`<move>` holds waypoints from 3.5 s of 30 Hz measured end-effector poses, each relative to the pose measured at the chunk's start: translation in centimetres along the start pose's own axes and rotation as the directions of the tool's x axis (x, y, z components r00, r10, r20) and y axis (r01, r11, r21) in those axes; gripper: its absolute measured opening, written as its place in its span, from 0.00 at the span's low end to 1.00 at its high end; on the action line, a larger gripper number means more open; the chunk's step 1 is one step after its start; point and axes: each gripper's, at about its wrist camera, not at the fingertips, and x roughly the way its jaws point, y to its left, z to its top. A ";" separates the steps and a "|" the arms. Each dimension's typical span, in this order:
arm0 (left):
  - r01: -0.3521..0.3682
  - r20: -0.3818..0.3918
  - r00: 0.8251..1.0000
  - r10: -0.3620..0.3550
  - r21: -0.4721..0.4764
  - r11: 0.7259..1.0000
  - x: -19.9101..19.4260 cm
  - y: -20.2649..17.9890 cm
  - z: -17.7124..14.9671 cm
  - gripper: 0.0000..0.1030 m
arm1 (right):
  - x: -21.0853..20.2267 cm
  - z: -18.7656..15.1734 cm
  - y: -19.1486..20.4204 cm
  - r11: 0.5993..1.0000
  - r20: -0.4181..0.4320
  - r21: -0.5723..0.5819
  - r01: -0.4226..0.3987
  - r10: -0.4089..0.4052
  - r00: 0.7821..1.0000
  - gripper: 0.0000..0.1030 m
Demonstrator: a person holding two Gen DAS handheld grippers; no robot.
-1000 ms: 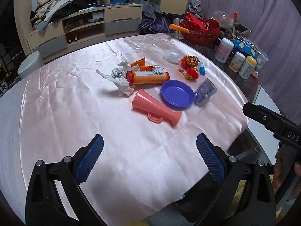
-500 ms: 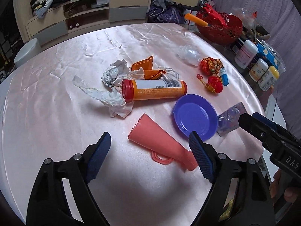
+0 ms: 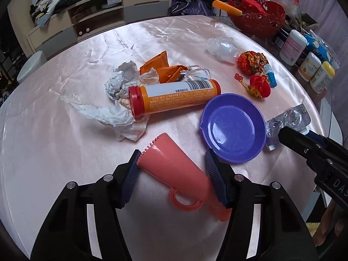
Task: Collect trash
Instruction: 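Grasp the pink plastic cup with the left gripper while the right gripper grasps the blister pack, then lower the cup and blister pack into the bin and release both, then grasp the white tissue with the left gripper while the right gripper grasps the purple plate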
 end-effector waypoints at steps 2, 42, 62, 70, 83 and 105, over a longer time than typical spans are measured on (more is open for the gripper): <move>0.005 0.001 1.000 -0.005 0.009 1.000 -0.3 0.0 -0.4 0.51 | -0.4 -0.1 0.0 1.000 0.005 -0.005 0.009 -0.009 1.000 0.40; 0.291 -0.158 0.952 -0.262 0.204 0.935 -4.9 -10.5 -18.9 0.36 | -9.3 -17.6 -3.8 0.992 -0.182 0.092 0.083 -0.066 0.981 0.40; 0.217 -0.163 0.970 -0.179 0.257 0.942 -3.0 -11.4 -18.8 0.53 | -7.9 -17.5 -5.9 0.984 -0.235 0.142 0.105 -0.069 0.969 0.56; 0.198 -0.125 0.977 -0.173 0.227 0.954 -5.5 -9.2 -18.0 0.72 | -9.0 -16.7 -6.2 0.981 -0.198 0.165 0.105 -0.071 0.978 0.71; 0.134 0.024 0.990 -0.139 0.135 0.982 -12.0 -1.9 -13.6 0.86 | -12.1 -11.0 -2.5 0.995 -0.032 0.093 0.047 -0.044 0.999 0.81; 0.044 0.076 0.996 -0.041 -0.036 0.998 -6.1 8.7 -0.1 0.75 | 1.3 -3.9 5.8 0.986 -0.068 -0.158 0.050 -0.061 0.996 0.91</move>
